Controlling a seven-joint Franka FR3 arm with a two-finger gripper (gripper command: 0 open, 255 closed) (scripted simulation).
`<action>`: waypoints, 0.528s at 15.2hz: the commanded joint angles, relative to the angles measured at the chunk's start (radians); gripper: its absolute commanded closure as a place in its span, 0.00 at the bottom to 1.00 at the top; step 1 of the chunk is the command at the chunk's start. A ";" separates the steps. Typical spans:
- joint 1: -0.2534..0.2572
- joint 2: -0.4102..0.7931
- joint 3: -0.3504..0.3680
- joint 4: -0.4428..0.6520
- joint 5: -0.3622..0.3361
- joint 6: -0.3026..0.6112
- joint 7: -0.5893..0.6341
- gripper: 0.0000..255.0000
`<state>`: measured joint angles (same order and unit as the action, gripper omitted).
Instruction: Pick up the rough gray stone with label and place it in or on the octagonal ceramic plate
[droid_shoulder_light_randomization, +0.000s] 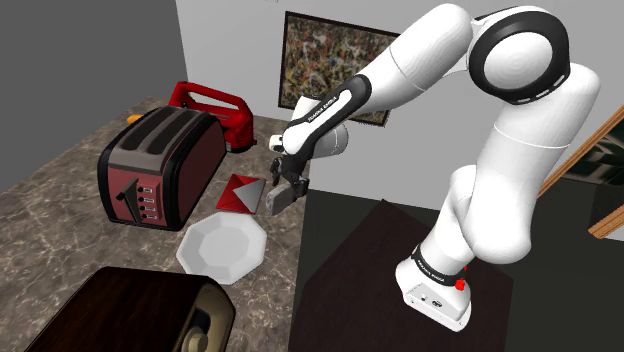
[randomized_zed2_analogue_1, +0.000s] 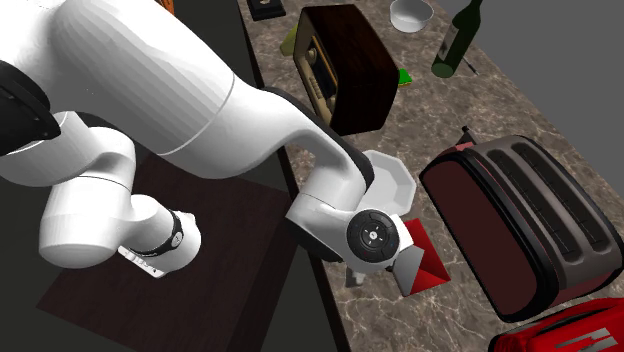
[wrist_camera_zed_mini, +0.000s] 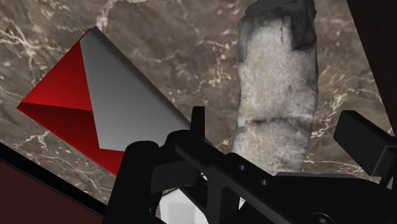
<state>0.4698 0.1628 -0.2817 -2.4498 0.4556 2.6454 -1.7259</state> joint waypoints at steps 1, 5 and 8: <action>0.000 0.000 0.000 0.000 0.000 0.000 0.000 0.00; 0.000 0.000 0.000 0.000 0.000 0.000 0.000 1.00; 0.000 0.000 0.000 0.000 0.000 0.000 0.000 1.00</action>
<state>0.4695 0.1608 -0.2820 -2.4498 0.4558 2.6448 -1.7263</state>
